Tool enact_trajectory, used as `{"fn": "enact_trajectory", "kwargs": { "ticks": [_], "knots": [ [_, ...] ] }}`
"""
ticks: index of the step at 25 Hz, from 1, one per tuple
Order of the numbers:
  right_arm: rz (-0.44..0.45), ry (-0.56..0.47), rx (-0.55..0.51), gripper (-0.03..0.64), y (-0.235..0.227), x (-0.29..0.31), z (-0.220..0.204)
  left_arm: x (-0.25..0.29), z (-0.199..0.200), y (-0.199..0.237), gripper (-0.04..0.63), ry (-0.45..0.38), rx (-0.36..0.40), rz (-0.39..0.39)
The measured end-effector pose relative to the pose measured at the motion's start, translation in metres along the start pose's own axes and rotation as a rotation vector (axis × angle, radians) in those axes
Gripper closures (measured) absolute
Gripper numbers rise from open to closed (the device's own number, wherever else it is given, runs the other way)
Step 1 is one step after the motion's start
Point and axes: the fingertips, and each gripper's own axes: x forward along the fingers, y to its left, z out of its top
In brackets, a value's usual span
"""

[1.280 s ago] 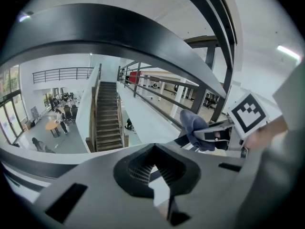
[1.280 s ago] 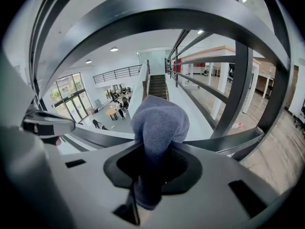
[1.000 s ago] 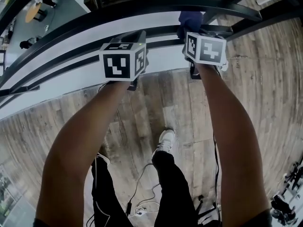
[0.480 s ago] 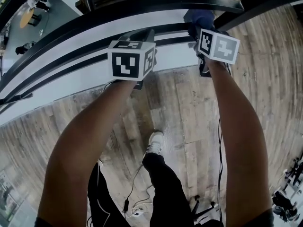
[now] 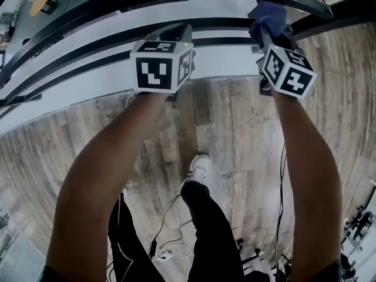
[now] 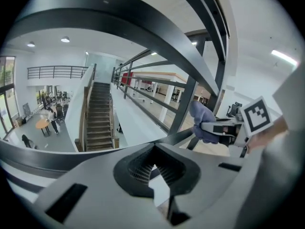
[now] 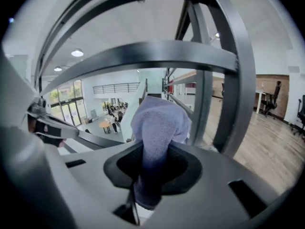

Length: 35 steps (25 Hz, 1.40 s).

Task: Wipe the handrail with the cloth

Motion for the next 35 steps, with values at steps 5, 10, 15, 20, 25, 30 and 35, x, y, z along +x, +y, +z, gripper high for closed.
{"fn": "enact_trajectory", "kwargs": {
  "ticks": [5, 10, 15, 20, 25, 30, 35],
  "knots": [
    [0.172, -0.026, 0.027, 0.526, 0.133, -0.005, -0.019, -0.057, -0.039, 0.070, 0.594, -0.005, -0.075, 0.050],
    [0.285, 0.025, 0.008, 0.526, 0.273, 0.009, -0.048, -0.133, -0.095, 0.182, 0.594, 0.024, -0.136, 0.173],
    [0.396, 0.089, -0.047, 0.526, 0.408, 0.021, -0.074, -0.219, -0.149, 0.300, 0.594, 0.046, -0.202, 0.307],
    [0.481, 0.138, -0.079, 0.526, 0.552, 0.042, -0.090, -0.315, -0.196, 0.420, 0.593, 0.047, -0.274, 0.423],
    [0.559, 0.175, -0.115, 0.526, 0.701, 0.061, -0.105, -0.406, -0.245, 0.530, 0.594, 0.056, -0.320, 0.506],
    [0.624, 0.208, -0.155, 0.526, 0.833, 0.077, -0.124, -0.477, -0.295, 0.614, 0.594, 0.082, -0.338, 0.550],
    [0.652, 0.233, -0.188, 0.526, 0.932, 0.095, -0.135, -0.526, -0.327, 0.682, 0.594, 0.073, -0.371, 0.593]
  ]
}}
